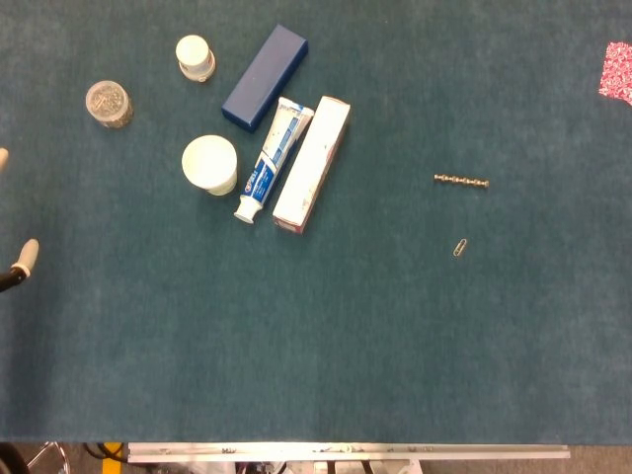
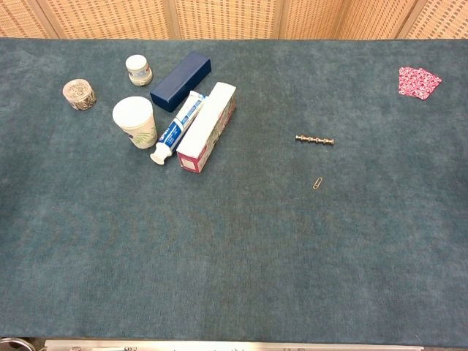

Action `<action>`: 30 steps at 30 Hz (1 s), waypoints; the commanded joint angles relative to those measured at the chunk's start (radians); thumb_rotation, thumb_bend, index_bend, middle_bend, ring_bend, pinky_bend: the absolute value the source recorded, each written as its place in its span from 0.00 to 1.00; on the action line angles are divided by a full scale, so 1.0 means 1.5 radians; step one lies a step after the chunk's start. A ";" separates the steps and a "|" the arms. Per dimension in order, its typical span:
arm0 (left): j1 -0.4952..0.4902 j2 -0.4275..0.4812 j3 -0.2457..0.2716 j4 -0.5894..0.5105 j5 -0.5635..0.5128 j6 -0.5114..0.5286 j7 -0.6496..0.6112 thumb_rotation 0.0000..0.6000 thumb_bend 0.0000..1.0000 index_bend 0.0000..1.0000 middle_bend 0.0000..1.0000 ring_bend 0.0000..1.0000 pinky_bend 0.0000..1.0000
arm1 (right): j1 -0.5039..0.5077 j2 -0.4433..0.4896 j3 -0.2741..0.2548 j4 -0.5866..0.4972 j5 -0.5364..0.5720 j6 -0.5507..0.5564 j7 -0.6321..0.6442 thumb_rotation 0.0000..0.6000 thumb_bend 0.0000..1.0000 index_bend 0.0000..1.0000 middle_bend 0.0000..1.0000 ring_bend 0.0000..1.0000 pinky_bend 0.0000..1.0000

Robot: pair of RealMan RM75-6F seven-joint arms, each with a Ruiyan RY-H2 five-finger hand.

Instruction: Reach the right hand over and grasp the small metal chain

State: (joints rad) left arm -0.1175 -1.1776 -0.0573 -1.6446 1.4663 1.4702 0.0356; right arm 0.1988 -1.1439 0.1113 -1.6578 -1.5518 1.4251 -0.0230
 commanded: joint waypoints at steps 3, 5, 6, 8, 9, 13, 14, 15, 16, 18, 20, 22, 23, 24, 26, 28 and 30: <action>0.000 -0.002 0.002 -0.001 0.000 -0.003 0.001 1.00 0.29 0.00 0.06 0.03 0.11 | 0.041 -0.025 0.028 -0.032 0.033 -0.044 -0.020 1.00 0.29 0.41 0.74 0.86 0.99; 0.000 -0.002 0.002 -0.001 0.001 -0.002 0.002 1.00 0.29 0.00 0.06 0.03 0.11 | 0.056 -0.032 0.033 -0.035 0.043 -0.065 -0.033 1.00 0.29 0.44 0.81 0.93 1.00; 0.000 -0.002 0.002 -0.001 0.001 -0.003 0.002 1.00 0.29 0.00 0.07 0.03 0.11 | 0.063 -0.037 0.036 -0.034 0.048 -0.074 -0.043 1.00 0.29 0.45 0.84 0.96 1.00; 0.000 -0.002 0.002 0.000 -0.001 -0.004 0.001 1.00 0.29 0.00 0.07 0.03 0.11 | 0.080 -0.053 0.041 -0.030 0.064 -0.096 -0.066 1.00 0.29 0.47 0.88 0.99 1.00; 0.000 -0.003 0.002 0.000 -0.002 -0.006 0.000 1.00 0.29 0.00 0.07 0.03 0.11 | 0.089 -0.061 0.044 -0.029 0.075 -0.109 -0.076 1.00 0.29 0.47 0.90 1.00 1.00; 0.000 -0.004 0.004 0.003 -0.004 -0.009 -0.001 1.00 0.29 0.00 0.07 0.03 0.11 | 0.117 -0.092 0.052 -0.019 0.112 -0.149 -0.103 1.00 0.30 0.49 0.93 1.00 1.00; 0.000 -0.004 0.005 0.003 -0.004 -0.010 -0.001 1.00 0.29 0.00 0.07 0.03 0.11 | 0.124 -0.098 0.053 -0.016 0.122 -0.160 -0.111 1.00 0.31 0.49 0.93 1.00 1.00; 0.000 -0.005 0.005 0.004 -0.005 -0.011 -0.001 1.00 0.29 0.00 0.07 0.03 0.11 | 0.133 -0.107 0.054 -0.012 0.135 -0.174 -0.123 1.00 0.31 0.49 0.93 1.00 1.00; 0.000 -0.005 0.005 0.005 -0.005 -0.012 -0.002 1.00 0.29 0.00 0.07 0.03 0.11 | 0.140 -0.114 0.054 -0.008 0.145 -0.185 -0.132 1.00 0.31 0.49 0.93 1.00 1.00; 0.000 -0.006 0.006 0.005 -0.005 -0.013 -0.003 1.00 0.29 0.00 0.07 0.03 0.11 | 0.154 -0.128 0.057 0.001 0.169 -0.208 -0.144 1.00 0.31 0.49 0.93 1.00 1.00; 0.000 -0.007 0.007 0.006 -0.004 -0.014 -0.004 1.00 0.29 0.00 0.07 0.03 0.11 | 0.170 -0.146 0.062 0.013 0.197 -0.230 -0.157 1.00 0.31 0.49 0.93 1.00 1.00; 0.001 -0.007 0.009 0.007 -0.005 -0.016 -0.005 1.00 0.29 0.00 0.07 0.03 0.11 | 0.186 -0.163 0.066 0.027 0.222 -0.246 -0.178 1.00 0.31 0.49 0.93 1.00 1.00; 0.001 -0.007 0.009 0.007 -0.005 -0.017 -0.005 1.00 0.29 0.00 0.07 0.03 0.11 | 0.193 -0.170 0.067 0.031 0.231 -0.253 -0.187 1.00 0.31 0.49 0.93 1.00 1.00; 0.001 -0.007 0.009 0.007 -0.005 -0.018 -0.006 1.00 0.29 0.00 0.07 0.03 0.11 | 0.200 -0.176 0.068 0.036 0.242 -0.261 -0.196 1.00 0.31 0.49 0.93 1.00 1.00; 0.001 -0.007 0.010 0.007 -0.005 -0.019 -0.007 1.00 0.29 0.00 0.07 0.03 0.11 | 0.217 -0.190 0.071 0.047 0.265 -0.277 -0.217 1.00 0.31 0.50 0.93 1.00 1.00; 0.001 -0.008 0.010 0.008 -0.005 -0.019 -0.009 1.00 0.29 0.00 0.07 0.03 0.11 | 0.232 -0.203 0.072 0.058 0.284 -0.286 -0.244 1.00 0.31 0.50 0.93 1.00 1.00; 0.001 -0.010 0.011 0.009 -0.005 -0.020 -0.011 1.00 0.29 0.00 0.07 0.03 0.11 | 0.246 -0.218 0.073 0.066 0.300 -0.291 -0.267 1.00 0.31 0.50 0.93 1.00 1.00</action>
State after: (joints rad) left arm -0.1163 -1.1917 -0.0414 -1.6314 1.4594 1.4404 0.0201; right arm 0.5434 -1.4464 0.2171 -1.5767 -1.1238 1.0035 -0.3923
